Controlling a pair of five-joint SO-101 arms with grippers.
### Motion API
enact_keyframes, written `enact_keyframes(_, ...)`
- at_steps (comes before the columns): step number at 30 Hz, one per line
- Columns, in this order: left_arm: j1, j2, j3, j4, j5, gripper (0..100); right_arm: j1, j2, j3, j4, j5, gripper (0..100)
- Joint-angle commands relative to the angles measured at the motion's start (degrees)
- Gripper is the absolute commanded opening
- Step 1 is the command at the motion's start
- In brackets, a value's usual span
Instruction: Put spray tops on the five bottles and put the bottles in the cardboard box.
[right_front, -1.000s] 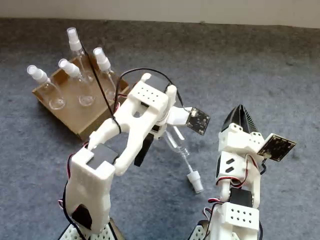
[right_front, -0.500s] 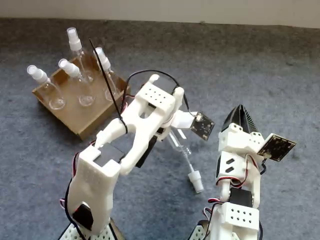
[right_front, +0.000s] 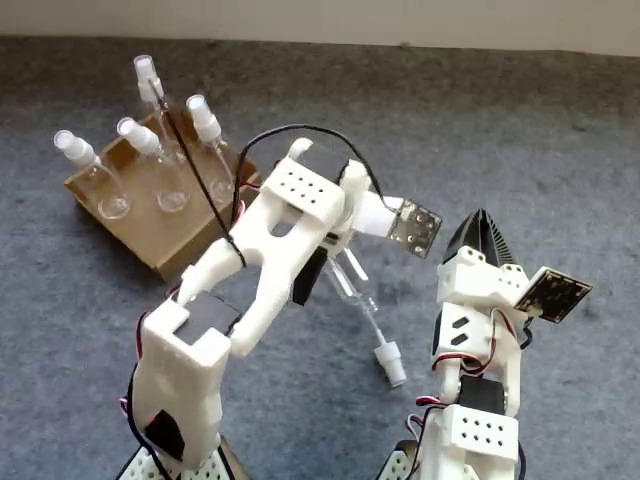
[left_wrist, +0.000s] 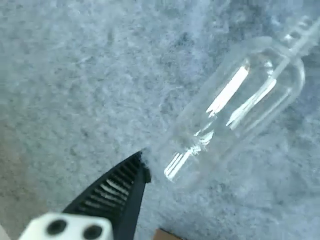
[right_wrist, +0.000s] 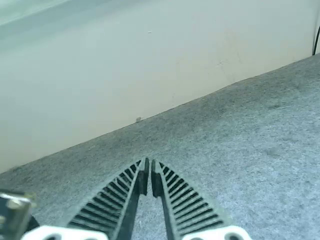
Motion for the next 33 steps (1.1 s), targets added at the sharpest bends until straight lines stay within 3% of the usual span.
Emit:
enact_keyframes(1,1.0,4.0,-3.0,-4.1,-0.3,57,-0.6,-0.9,8.0,-0.3,0.8,1.2)
enact_keyframes(12,1.7,11.1,-2.6,-6.0,0.3,57,-0.6,-0.9,8.0,-0.3,0.8,1.2)
enact_keyframes(26,1.8,11.6,-0.9,-5.5,20.6,57,-0.6,-0.9,8.1,-0.3,0.8,1.2)
enact_keyframes(33,1.4,11.6,2.2,-5.9,23.9,57,-0.6,-0.9,8.1,-0.3,0.8,1.2)
